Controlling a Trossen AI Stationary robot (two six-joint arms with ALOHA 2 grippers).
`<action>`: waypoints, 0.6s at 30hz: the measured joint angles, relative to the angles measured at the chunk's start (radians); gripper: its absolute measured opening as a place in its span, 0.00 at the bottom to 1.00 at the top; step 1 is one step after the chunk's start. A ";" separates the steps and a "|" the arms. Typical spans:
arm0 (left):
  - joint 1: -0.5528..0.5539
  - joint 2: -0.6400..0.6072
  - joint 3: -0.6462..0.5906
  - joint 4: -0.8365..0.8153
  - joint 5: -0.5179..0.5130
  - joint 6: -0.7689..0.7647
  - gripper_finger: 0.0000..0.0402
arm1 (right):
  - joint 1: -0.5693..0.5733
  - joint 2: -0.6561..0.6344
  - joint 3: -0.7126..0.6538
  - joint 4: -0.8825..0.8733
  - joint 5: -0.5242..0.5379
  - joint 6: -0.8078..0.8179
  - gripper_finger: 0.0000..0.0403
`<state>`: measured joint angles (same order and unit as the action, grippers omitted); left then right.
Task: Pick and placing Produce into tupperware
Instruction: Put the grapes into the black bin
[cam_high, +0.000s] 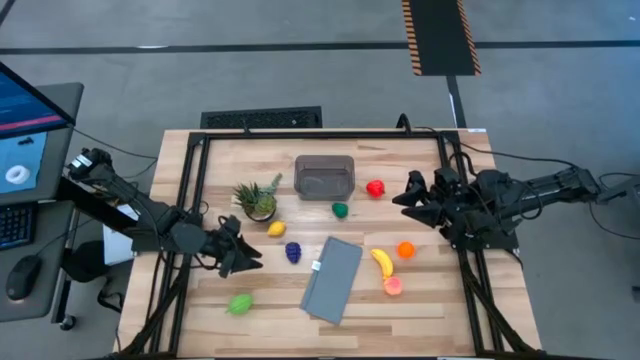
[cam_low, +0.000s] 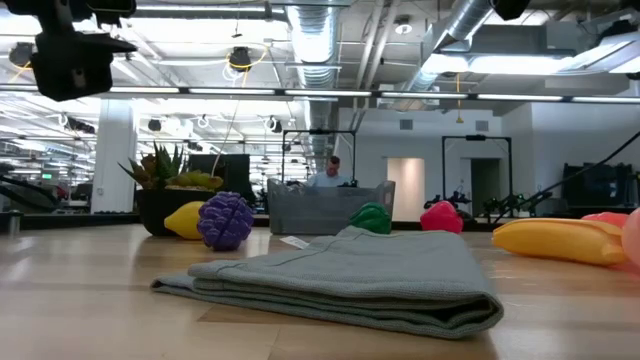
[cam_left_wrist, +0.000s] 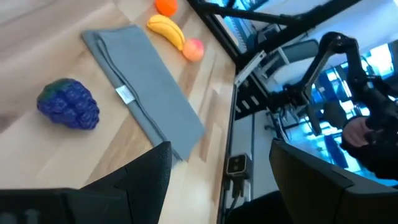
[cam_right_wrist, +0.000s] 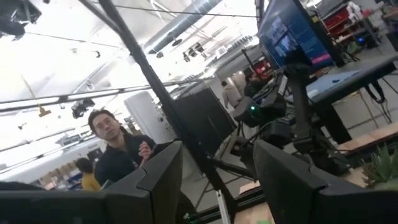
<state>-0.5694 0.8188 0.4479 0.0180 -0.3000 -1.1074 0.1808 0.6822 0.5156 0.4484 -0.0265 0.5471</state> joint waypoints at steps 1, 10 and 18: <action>0.000 0.000 0.000 0.002 0.000 0.001 0.64 | -0.002 0.004 0.000 -0.003 0.001 0.002 0.54; -0.026 0.092 0.150 0.001 -0.046 0.230 0.64 | -0.004 0.099 0.000 0.083 0.000 0.001 0.53; -0.029 0.306 0.423 -0.511 -0.032 0.278 0.64 | -0.007 0.116 0.000 0.106 0.001 -0.058 0.51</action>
<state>-0.5979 1.1251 0.8709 -0.4931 -0.3323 -0.8291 0.1741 0.7981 0.5156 0.5541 -0.0257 0.4896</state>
